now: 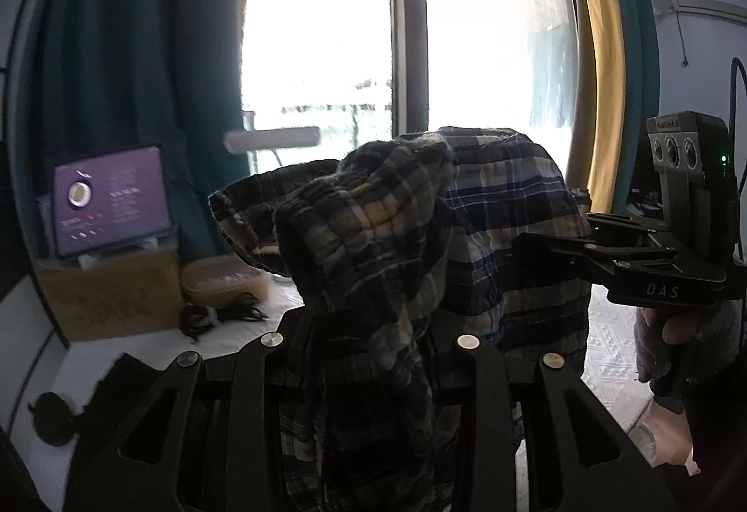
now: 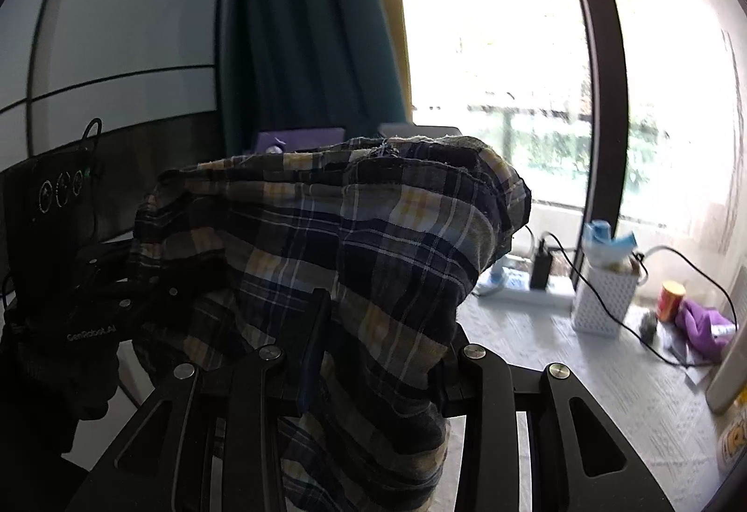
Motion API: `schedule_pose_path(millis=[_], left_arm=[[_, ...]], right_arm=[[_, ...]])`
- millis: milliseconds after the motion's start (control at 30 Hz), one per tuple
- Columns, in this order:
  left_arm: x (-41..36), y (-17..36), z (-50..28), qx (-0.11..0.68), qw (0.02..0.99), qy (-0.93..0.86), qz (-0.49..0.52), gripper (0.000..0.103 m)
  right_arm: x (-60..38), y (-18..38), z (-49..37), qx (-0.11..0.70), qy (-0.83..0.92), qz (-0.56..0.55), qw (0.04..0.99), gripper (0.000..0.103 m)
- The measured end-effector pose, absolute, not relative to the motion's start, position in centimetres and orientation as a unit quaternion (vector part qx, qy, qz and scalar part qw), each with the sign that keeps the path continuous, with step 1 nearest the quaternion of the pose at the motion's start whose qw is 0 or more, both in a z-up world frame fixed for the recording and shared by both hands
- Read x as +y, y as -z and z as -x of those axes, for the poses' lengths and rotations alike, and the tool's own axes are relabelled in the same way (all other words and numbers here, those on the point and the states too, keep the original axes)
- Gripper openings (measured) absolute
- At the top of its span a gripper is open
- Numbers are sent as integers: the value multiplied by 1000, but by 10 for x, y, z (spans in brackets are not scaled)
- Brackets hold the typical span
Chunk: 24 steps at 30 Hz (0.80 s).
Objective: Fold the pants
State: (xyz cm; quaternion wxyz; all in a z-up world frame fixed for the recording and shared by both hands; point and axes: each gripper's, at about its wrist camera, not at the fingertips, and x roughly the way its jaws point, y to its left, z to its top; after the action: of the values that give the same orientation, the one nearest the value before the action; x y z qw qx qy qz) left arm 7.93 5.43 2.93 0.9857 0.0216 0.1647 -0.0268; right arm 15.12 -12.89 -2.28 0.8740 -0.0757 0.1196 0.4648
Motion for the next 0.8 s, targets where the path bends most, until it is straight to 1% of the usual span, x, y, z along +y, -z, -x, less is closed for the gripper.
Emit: schedule_pose_path(millis=[233,467,800], left_arm=[[82,-35,-49,166,985,-7,-35,33],[113,-22,-33,188,981,-30,-26,33],[142,0,-49,222,974,-33,-6,33]], right_arm=[[-93,23,-130,110,-495,68,859,38],[-56,43,-122,138,-517,57,843,38],[-22,74,-147,182,-513,50,837,38]])
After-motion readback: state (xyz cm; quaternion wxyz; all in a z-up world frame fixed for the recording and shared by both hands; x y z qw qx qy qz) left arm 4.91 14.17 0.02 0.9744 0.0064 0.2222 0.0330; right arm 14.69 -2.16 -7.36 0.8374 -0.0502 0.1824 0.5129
